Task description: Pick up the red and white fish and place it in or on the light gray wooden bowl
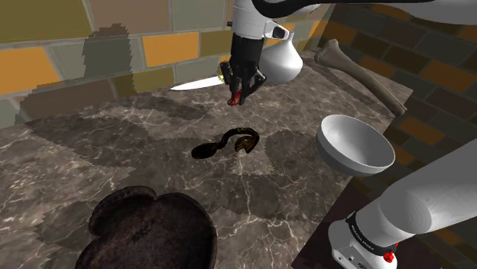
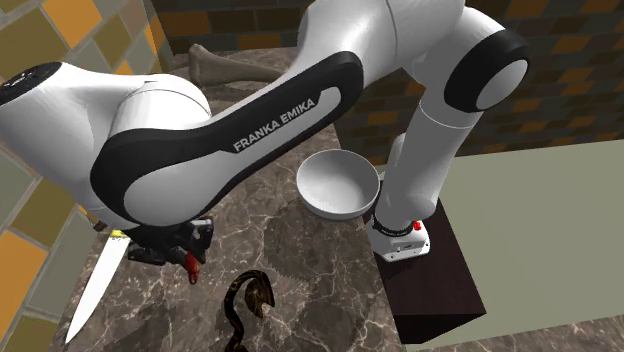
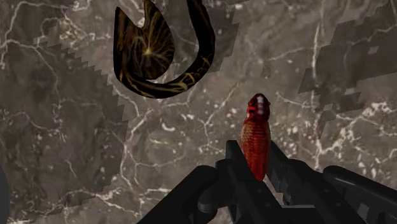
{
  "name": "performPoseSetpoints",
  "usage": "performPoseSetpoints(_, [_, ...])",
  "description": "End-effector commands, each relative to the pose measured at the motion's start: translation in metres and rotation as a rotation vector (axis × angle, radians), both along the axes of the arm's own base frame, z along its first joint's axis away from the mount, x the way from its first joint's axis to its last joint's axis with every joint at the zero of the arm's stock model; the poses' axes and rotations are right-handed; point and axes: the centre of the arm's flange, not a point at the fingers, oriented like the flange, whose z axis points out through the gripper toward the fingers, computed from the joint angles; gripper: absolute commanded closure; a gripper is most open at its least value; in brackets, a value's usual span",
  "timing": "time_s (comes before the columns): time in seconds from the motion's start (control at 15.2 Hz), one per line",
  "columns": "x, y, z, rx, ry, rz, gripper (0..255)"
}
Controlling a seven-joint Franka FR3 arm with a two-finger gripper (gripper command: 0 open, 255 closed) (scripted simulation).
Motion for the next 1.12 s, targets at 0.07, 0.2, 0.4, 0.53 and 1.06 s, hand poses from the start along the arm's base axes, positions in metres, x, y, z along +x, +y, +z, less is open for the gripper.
performPoseSetpoints(0.07, [0.0, -0.001, 0.015, 0.0, 0.0, 0.0, 255])
performPoseSetpoints(0.2, [0.0, -0.001, 0.026, 0.0, 0.0, 0.0, 255])
performPoseSetpoints(0.4, [0.0, -0.001, 0.042, 0.0, 0.0, 0.0, 255])
performPoseSetpoints(0.53, [0.0, -0.001, 0.052, 0.0, 0.0, 0.0, 255])
performPoseSetpoints(1.06, [0.0, -0.001, 0.094, 0.0, 0.0, 0.0, 255])
